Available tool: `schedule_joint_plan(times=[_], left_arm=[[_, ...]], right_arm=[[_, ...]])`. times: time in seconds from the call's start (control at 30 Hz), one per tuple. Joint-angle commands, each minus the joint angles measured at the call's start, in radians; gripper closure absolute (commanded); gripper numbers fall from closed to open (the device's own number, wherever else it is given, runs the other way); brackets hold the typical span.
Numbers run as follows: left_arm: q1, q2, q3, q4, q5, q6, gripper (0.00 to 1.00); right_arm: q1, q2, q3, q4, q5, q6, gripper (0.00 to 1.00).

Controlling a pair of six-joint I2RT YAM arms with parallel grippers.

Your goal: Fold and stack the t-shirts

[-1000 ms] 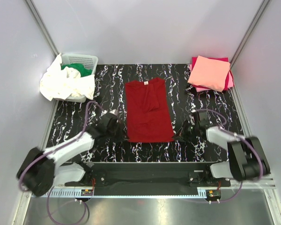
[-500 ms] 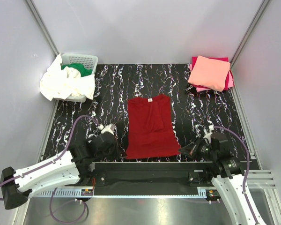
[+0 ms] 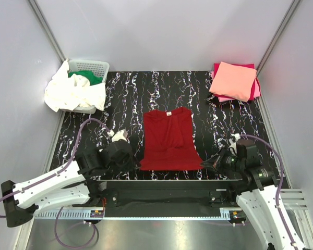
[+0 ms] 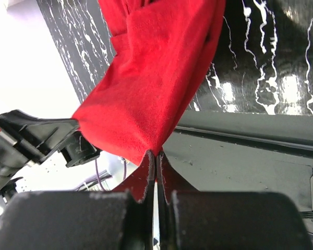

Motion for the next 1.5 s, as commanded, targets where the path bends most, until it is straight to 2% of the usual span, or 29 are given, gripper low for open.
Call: schedule_joint_plan(times=[0.0,0.23,0.47,0.63,0.87,1.37,1.47], left_arm=[[0.002,0.020,0.091,-0.070,-0.091,0.050,0.98],[0.105,0.113,0.207,-0.073,-0.048,0.169,0.97],[0.327,0.253,0.337,-0.042,0.065,0.364,0.98],[0.426,0.379,0.482,-0.041,0.131,0.468,1.00],[0.534,0.551,0.601,-0.001,0.219,0.521,1.00],[0.683,0.885,0.839,0.007,0.346,0.588,1.00],[0.708,0.996,0.960,-0.017,0.371,0.605,1.00]], right_arm=[[0.001,0.054,0.085,0.039,0.054,-0.047,1.00],[0.001,0.228,0.181,0.121,0.099,-0.084,1.00],[0.000,0.434,0.338,0.168,0.200,-0.171,1.00],[0.000,0.618,0.494,0.188,0.246,-0.233,1.00],[-0.012,0.816,0.629,0.225,0.295,-0.286,1.00],[-0.084,1.124,0.778,0.317,0.248,-0.314,1.00],[-0.103,1.235,0.853,0.326,0.222,-0.316,1.00]])
